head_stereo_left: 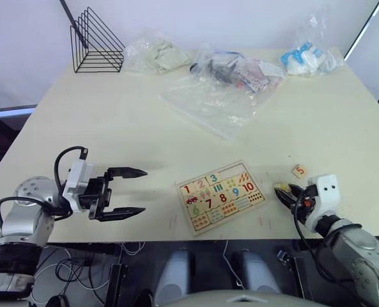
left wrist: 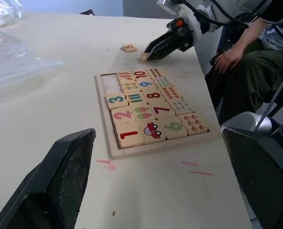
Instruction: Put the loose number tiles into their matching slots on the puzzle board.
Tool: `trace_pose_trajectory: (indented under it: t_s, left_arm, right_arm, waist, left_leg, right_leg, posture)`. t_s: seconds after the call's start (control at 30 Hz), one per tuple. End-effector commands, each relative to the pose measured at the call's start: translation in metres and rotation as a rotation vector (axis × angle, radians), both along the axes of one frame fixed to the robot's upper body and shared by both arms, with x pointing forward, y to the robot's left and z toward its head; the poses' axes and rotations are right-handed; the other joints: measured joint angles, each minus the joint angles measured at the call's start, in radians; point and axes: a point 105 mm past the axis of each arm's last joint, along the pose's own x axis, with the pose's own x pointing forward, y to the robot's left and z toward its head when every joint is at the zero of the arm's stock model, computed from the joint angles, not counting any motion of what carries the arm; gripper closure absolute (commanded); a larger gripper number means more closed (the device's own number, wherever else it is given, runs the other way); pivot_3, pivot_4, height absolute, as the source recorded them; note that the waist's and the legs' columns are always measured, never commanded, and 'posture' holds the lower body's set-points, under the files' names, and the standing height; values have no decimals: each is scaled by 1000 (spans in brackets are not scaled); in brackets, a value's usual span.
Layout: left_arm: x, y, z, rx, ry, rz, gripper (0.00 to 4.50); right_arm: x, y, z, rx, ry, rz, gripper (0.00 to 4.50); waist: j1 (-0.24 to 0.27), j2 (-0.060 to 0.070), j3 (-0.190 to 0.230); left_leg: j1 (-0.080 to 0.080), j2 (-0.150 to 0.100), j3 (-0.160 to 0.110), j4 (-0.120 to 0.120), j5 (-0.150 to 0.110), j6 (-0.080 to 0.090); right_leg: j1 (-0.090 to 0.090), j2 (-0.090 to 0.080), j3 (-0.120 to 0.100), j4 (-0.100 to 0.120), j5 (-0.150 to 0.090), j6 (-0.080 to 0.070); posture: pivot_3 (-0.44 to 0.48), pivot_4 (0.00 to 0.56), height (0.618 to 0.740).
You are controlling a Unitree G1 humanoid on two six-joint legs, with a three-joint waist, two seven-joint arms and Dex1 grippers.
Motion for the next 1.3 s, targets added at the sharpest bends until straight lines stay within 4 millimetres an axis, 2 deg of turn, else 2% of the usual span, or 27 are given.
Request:
trace_pose_trajectory:
  t_s: [0.03, 0.33, 0.37, 0.47, 0.5, 0.53, 0.73, 0.83, 0.97, 1.1, 1.3]
  left_arm:
    - [-1, 0, 6, 10, -37, -37, 0]
    - [-1, 2, 6, 13, -37, -29, 0]
    - [0, 2, 6, 13, -36, -29, 0]
    - [0, 1, 5, 11, -32, -32, 0]
    - [-1, 1, 5, 11, -30, -32, 0]
    - [-1, 1, 5, 12, -29, -32, 0]
    - [-3, 3, 4, 9, -25, -27, 0]
    - [-4, 2, 3, 4, -22, -26, 0]
    - [-5, -3, 1, -47, -9, -29, 0]
    - [-6, -5, 0, -46, -14, -34, 0]
    - [-6, -12, 2, -77, -21, -44, 0]
  right_arm:
    - [-5, -2, 6, -21, -3, -70, 3060]
    - [-11, 3, -1, 6, 50, -133, 3060]
    - [-11, 5, -1, 13, 51, -129, 2254]
    - [-11, 6, 0, 4, 39, -111, 1153]
    - [-12, 5, 2, -17, 27, -101, 486]
    - [-12, 4, 4, -28, 17, -92, 25]
    - [-13, -1, 20, -51, -57, -65, 25]
    - [-15, 2, 29, -89, -90, 40, 25]
    - [-18, -3, 28, -175, -95, 219, 25]
    - [-14, -10, 38, -217, -165, 388, 25]
    - [-13, -23, 39, -245, -196, 621, 25]
  waist:
    - [0, 0, 0]
    - [-3, -1, -1]
    - [-3, -1, -1]
    - [-4, -2, -1]
    - [-3, -2, -1]
    - [-3, -2, -1]
    - [-7, -2, -1]
    - [-17, -2, -1]
    - [-21, -1, -1]
    - [-23, -4, 0]
    - [-22, -5, 0]
  left_leg:
    - [0, 0, 0, 0, 0, 0]
    - [0, 0, 0, 0, 0, 0]
    - [0, 0, 0, 0, 0, 0]
    - [0, 1, -1, 0, 0, 0]
    - [0, 1, -1, 0, 0, 0]
    - [0, 1, -1, 0, 0, 0]
    - [0, 1, -1, 0, 0, 0]
    - [0, 1, -1, -1, 0, 0]
    - [-1, 0, -1, -1, 0, 0]
    - [-1, 0, 0, -1, 0, 0]
    - [-1, 0, 1, -1, 0, 0]
  right_leg:
    - [0, 0, 0, 0, 0, 0]
    - [-1, 0, 0, 0, 0, 0]
    - [0, 0, 0, 0, 0, 0]
    - [-1, 0, 0, 0, 0, 0]
    - [0, 0, 0, 0, 0, 0]
    - [0, 0, 0, 0, 0, 0]
    - [-1, 0, 0, -1, 0, 0]
    - [-1, 0, 0, 0, 0, 0]
    - [-1, 0, 0, -1, 0, 0]
    - [-1, 0, 0, -1, 0, 1]
    - [-1, 0, 0, -1, 0, 1]
  posture:
    - [0, 150, 740]
    - [0, 150, 740]
    - [0, 150, 740]
    - [0, 150, 740]
    - [0, 150, 740]
    - [0, 150, 740]
    - [0, 150, 740]
    - [0, 150, 740]
    - [0, 150, 740]
    - [0, 150, 740]
    - [0, 150, 740]
